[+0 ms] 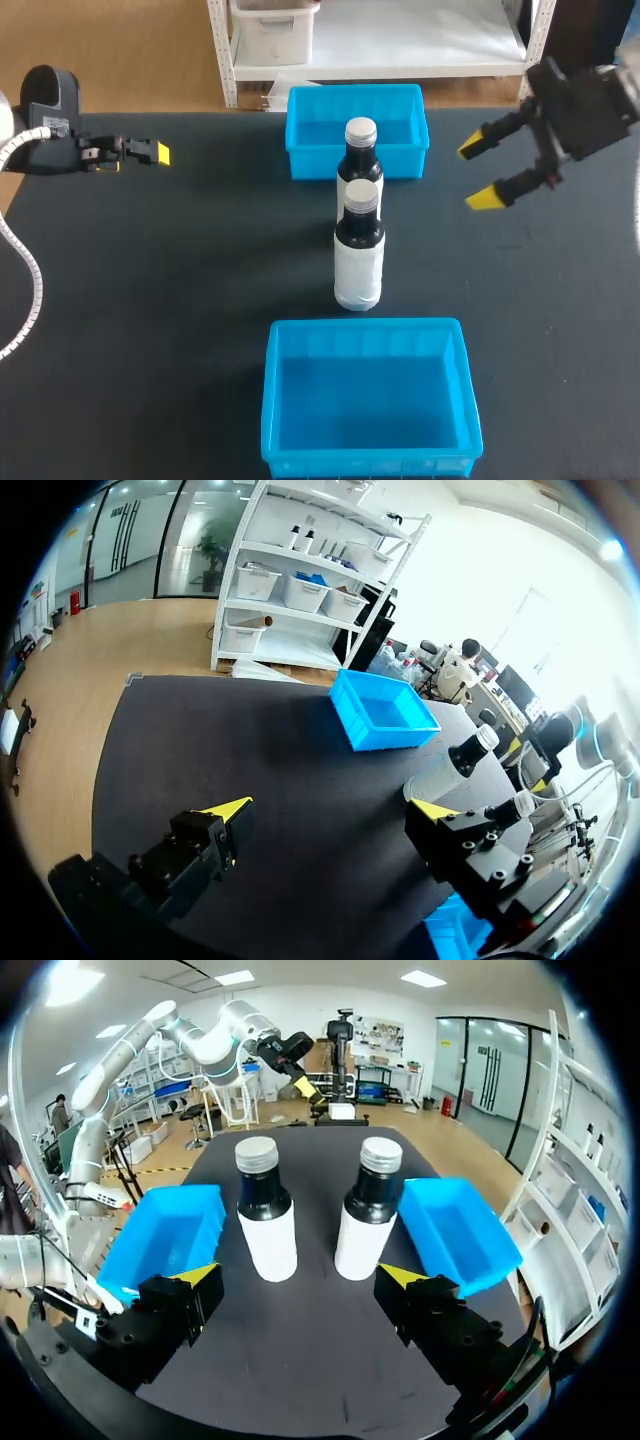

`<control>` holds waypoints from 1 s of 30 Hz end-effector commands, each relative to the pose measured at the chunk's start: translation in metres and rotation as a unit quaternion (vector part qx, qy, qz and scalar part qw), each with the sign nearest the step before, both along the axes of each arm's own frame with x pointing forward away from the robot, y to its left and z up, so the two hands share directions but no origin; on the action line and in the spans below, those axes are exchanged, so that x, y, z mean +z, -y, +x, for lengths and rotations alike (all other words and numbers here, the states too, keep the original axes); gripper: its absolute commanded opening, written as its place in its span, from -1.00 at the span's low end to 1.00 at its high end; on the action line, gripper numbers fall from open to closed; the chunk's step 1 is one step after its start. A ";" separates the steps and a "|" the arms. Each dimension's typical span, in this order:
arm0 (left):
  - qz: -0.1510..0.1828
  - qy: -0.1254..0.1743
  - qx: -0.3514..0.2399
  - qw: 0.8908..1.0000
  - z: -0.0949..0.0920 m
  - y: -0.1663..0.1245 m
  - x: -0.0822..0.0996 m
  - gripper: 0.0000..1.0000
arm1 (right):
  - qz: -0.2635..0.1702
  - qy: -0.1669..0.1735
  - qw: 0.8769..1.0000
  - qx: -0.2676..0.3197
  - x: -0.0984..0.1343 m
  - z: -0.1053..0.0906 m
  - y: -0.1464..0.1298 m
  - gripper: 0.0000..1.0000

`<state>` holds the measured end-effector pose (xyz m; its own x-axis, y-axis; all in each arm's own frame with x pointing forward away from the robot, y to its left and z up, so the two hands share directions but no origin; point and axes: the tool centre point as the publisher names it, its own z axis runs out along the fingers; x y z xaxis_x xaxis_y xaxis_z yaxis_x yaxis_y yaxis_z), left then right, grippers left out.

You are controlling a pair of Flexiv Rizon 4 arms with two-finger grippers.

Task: Pick up the bottle, and place it in the far bin if it is heavy, or in the near bin if it is light.

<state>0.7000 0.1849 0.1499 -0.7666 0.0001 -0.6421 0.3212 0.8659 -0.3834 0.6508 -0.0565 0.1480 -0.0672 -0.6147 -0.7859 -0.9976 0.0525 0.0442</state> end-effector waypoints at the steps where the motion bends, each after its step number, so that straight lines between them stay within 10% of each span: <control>1: 0.000 0.000 0.000 1.000 0.000 0.000 0.000 1.00 | -0.004 0.011 1.000 -0.009 -0.004 -0.009 -0.025 1.00; 30: 0.000 0.000 0.000 1.000 0.000 0.000 0.000 1.00 | 0.032 -0.030 0.999 0.009 -0.024 -0.033 -0.102 1.00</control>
<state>0.7000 0.1849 0.1499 -0.7666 0.0001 -0.6421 0.3212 0.8659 -0.3834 0.6189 0.0395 0.1258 -0.1035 -0.5616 -0.8209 -0.9937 0.0233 0.1094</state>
